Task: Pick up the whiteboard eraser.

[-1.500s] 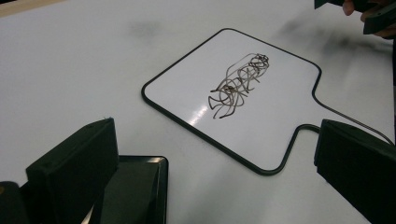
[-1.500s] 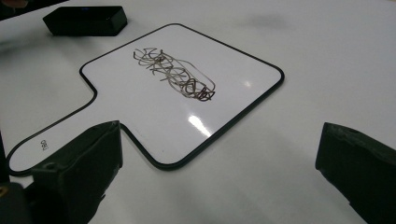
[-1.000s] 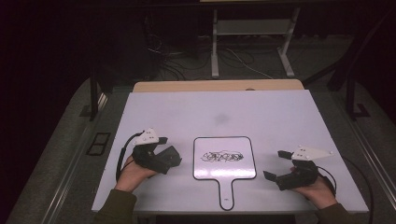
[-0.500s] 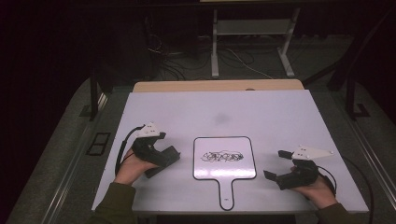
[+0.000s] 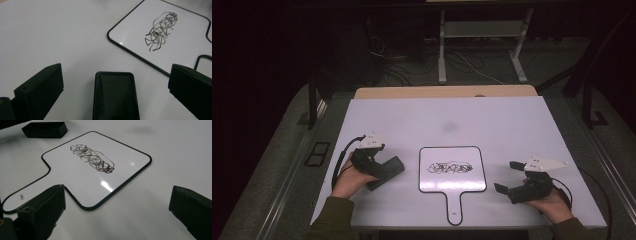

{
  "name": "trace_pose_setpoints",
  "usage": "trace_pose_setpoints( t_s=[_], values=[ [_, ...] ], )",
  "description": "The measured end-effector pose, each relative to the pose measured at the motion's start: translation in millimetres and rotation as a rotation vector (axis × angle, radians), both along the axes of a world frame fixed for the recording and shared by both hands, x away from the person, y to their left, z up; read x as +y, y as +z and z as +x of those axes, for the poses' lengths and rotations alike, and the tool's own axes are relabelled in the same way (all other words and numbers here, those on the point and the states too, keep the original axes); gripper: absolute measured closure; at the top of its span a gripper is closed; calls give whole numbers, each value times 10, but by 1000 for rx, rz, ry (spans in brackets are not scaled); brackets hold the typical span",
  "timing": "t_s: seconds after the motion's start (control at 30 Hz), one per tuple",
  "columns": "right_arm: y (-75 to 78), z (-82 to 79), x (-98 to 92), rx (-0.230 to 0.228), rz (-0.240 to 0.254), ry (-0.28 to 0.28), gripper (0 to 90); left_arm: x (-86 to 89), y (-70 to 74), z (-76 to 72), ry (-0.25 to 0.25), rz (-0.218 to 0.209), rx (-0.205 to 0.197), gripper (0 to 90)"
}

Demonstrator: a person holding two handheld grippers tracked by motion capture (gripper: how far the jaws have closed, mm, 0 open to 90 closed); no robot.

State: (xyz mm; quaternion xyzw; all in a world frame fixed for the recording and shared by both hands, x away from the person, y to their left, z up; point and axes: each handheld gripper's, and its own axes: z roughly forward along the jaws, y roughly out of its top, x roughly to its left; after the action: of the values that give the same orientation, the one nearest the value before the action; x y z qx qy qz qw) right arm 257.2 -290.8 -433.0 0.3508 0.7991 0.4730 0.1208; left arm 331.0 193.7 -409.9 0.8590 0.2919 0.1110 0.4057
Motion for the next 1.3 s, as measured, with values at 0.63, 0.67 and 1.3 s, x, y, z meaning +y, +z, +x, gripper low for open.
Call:
trace_pose_setpoints(
  t_s=[0.63, 0.67, 1.3],
  values=[
    [-14, 0, 10, 6, -7, 5, 0, 141, -106, -114, 23, 76, 35, 0],
    [-15, 0, 10, 6, -7, 6, 0, 137, -112, -118, 23, 75, 37, 0],
    [-16, -5, 7, 3, -13, 1, 0, 85, -186, -141, -4, 139, 54, 100]
  ],
)
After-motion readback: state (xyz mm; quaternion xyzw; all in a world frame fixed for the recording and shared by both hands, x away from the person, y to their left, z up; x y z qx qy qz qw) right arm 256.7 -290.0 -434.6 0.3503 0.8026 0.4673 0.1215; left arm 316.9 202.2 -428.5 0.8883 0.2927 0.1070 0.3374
